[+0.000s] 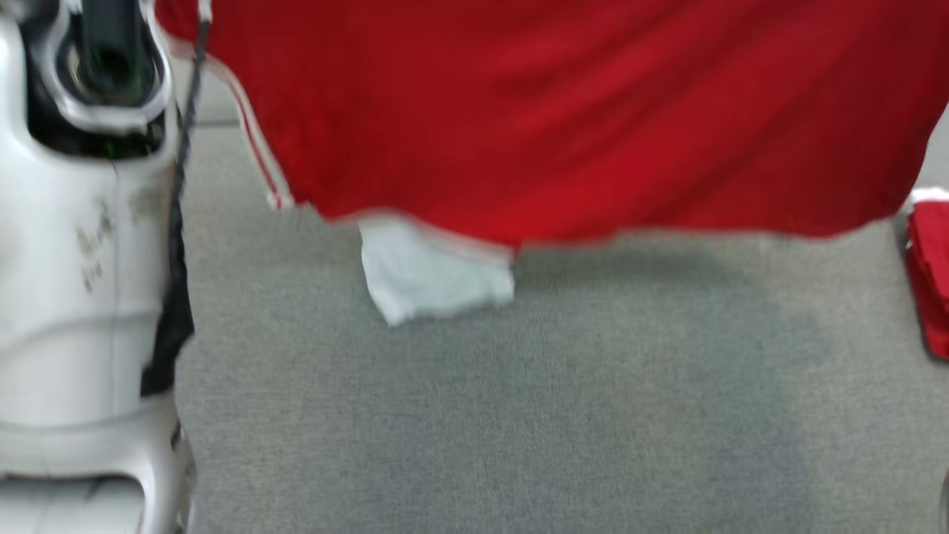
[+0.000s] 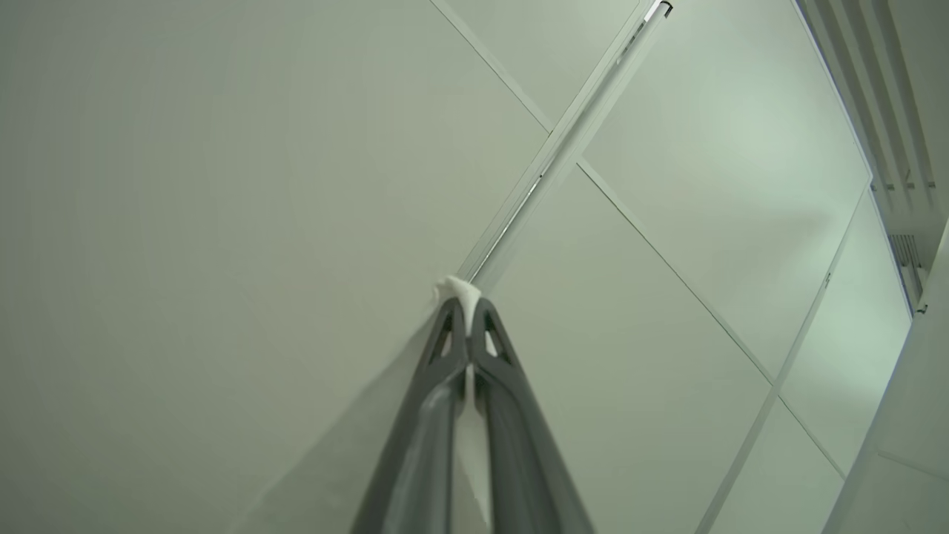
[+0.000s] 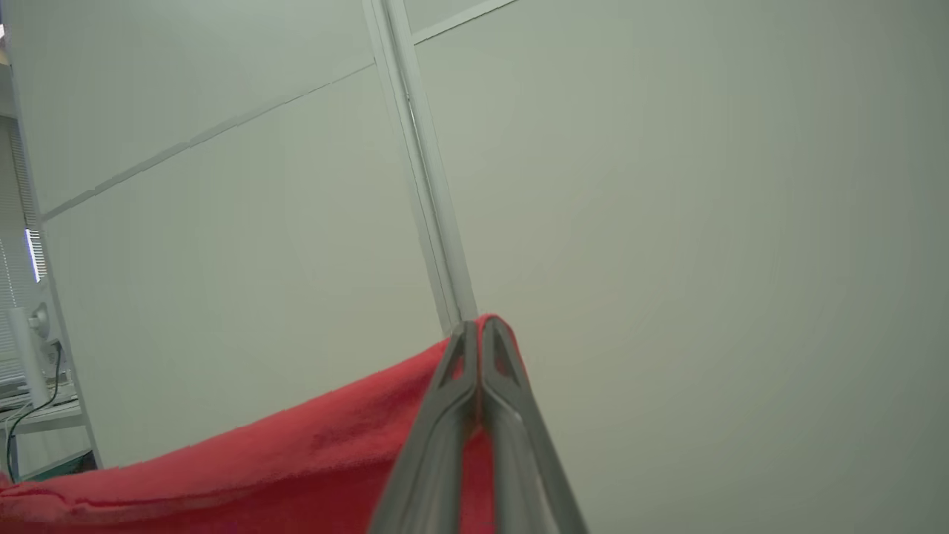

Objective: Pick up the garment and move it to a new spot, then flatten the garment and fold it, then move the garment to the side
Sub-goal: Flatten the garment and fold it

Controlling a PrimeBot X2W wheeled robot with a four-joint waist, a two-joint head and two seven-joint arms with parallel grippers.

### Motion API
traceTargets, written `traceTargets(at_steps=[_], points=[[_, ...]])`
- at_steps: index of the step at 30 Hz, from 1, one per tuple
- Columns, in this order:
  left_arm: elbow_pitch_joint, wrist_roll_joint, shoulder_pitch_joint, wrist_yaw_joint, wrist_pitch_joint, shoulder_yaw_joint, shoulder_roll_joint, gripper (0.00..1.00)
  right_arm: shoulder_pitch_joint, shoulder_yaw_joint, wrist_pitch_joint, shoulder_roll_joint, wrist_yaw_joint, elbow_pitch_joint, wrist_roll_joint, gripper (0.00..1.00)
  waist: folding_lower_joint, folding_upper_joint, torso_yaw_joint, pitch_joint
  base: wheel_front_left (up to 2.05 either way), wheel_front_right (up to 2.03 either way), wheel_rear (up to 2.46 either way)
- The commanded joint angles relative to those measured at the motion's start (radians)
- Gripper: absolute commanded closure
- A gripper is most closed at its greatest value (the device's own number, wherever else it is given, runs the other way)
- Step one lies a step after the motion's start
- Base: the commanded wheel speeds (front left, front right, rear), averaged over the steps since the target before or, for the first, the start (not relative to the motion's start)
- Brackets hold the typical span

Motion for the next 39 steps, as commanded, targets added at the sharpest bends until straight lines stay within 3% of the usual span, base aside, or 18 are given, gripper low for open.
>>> traceTargets(at_steps=[1,9,16,21,25,32,39], points=[[0.056,0.02,-0.074,-0.019,-0.024,0.003,0.007,1.0,-0.063,0.021,-0.025,-0.002,0.0,0.055,0.006,1.0,0.0,-0.0001,0.001,0.123,0.0,0.0,0.0],[0.302,0.038,-0.417,-0.1,-0.208,0.045,0.016,1.0,-0.395,0.093,-0.257,-0.069,0.0,0.324,-0.039,1.0,0.0,-0.0001,0.019,0.294,0.0,0.0,0.0],[0.459,0.097,-0.523,-0.183,-0.29,0.018,0.008,1.0,-0.483,0.145,-0.423,-0.073,0.0,0.523,-0.024,1.0,0.0,-0.0001,0.042,0.357,0.0,0.0,0.0],[0.545,0.136,-0.451,-0.262,-0.304,0.001,-0.003,1.0,-0.41,0.297,-0.457,-0.09,0.0,0.608,0.04,1.0,0.0,-0.0001,0.055,0.379,0.0,0.0,0.0],[0.542,0.198,-0.337,-0.3,-0.305,-0.012,-0.008,1.0,-0.325,0.406,-0.477,-0.107,0.0,0.643,0.108,1.0,0.0,-0.0001,0.065,0.374,0.0,0.0,0.0],[0.509,0.308,-0.075,-0.315,-0.305,-0.104,0.009,1.0,-0.159,0.555,-0.495,-0.143,0.0,0.684,0.235,1.0,0.0,-0.0001,0.07,0.308,0.0,0.0,0.0],[0.457,0.338,0.209,-0.315,-0.305,-0.244,0.111,1.0,0.007,0.682,-0.502,-0.17,0.0,0.722,0.327,1.0,0.0,-0.0001,0.06,0.186,0.0,0.0,0.0]])
